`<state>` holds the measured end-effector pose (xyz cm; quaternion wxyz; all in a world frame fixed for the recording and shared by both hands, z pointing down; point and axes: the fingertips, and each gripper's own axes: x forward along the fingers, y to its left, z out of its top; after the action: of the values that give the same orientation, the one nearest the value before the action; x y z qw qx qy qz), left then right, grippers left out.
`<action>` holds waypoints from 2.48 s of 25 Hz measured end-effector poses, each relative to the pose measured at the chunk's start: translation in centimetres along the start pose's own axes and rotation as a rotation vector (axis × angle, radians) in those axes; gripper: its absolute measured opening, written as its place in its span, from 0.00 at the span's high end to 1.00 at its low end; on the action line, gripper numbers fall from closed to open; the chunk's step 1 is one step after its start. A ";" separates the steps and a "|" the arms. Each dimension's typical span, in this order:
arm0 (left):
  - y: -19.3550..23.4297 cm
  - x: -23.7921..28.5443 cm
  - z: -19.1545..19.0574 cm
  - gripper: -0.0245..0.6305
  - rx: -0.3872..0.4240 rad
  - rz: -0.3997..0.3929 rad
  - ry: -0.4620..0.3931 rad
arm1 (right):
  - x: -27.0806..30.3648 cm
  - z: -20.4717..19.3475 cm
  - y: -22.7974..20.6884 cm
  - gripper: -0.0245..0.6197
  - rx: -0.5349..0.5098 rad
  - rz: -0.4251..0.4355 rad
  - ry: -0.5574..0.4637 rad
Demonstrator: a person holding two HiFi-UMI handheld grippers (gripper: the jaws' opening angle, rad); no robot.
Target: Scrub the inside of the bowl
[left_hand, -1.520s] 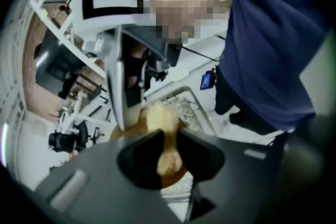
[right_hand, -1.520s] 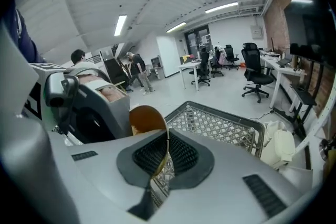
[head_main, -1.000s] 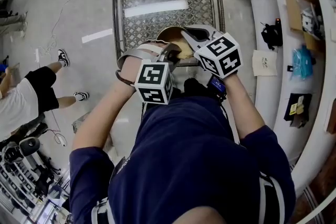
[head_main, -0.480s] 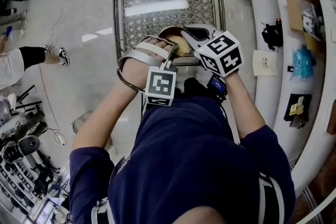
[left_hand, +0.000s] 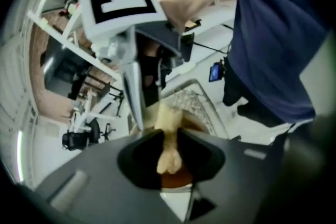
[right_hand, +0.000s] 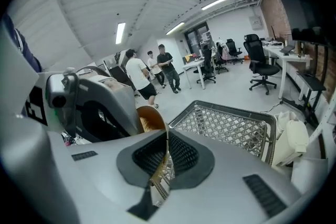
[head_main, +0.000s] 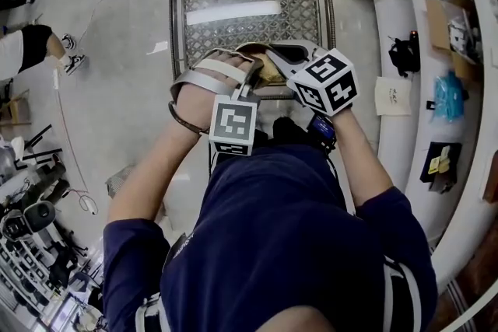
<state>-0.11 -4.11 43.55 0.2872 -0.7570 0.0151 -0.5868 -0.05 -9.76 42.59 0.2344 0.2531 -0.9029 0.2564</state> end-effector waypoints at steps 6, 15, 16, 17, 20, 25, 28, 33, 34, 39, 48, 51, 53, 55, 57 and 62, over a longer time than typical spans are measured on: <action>-1.6 0.0 2.0 0.84 -0.217 -0.120 -0.143 | -0.5 1.0 -1.3 0.94 -0.003 -0.039 -0.036; -0.6 -0.8 1.0 0.84 -0.389 -0.194 -0.164 | -0.3 0.5 -1.3 0.94 0.013 -0.049 -0.043; -0.8 -0.9 1.2 0.84 -0.369 -0.195 -0.166 | -0.3 0.6 -1.4 0.94 0.005 -0.059 -0.050; -1.0 -0.9 1.4 0.84 -0.331 -0.191 -0.166 | -0.3 0.8 -1.3 0.94 0.000 -0.064 -0.057; -1.9 -0.5 1.5 0.84 -0.122 -0.127 -0.117 | -0.4 1.2 -1.2 0.94 0.029 -0.054 -0.081; -1.5 0.3 1.0 0.84 0.159 0.049 -0.007 | -0.2 1.3 -0.9 0.94 0.130 -0.001 -0.101; -1.2 0.5 0.8 0.84 0.187 0.066 -0.010 | 0.1 1.0 -0.2 0.94 0.132 0.036 -0.086; -1.0 -0.4 1.3 0.84 0.046 0.001 -0.116 | 0.2 0.8 -0.2 0.94 0.113 0.049 -0.089; -1.1 -0.6 1.4 0.84 0.004 -0.026 -0.135 | 0.1 0.9 -0.3 0.94 0.098 0.033 -0.092; -1.8 -1.8 0.8 0.84 -0.129 -0.119 -0.190 | -0.4 1.8 -1.1 0.94 0.042 -0.008 -0.115; -1.0 -2.5 -3.0 0.85 0.044 -0.113 0.015 | 0.6 2.4 1.0 0.94 -0.202 -0.055 -0.052; -1.8 -1.8 -3.4 0.85 0.160 -0.104 0.087 | 1.0 2.8 1.3 0.94 -0.291 -0.085 -0.028; -2.9 -1.3 -2.8 0.85 0.133 -0.143 0.071 | 1.1 2.9 1.5 0.94 -0.293 -0.084 -0.026; -3.3 -1.0 -1.7 0.85 0.014 -0.175 -0.001 | 1.1 2.7 1.5 0.94 -0.240 -0.071 -0.037; -2.7 -1.1 -0.4 0.85 -0.145 -0.174 -0.091 | 1.0 2.5 1.3 0.94 -0.156 -0.058 -0.057; -0.2 -1.7 1.2 0.85 -0.364 -0.095 -0.213 | 0.5 2.2 0.1 0.94 -0.006 -0.037 -0.101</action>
<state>0.42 -2.82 42.01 0.1181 -0.8538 0.0547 -0.5040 -1.18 -11.12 41.14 0.1940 0.2815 -0.9096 0.2361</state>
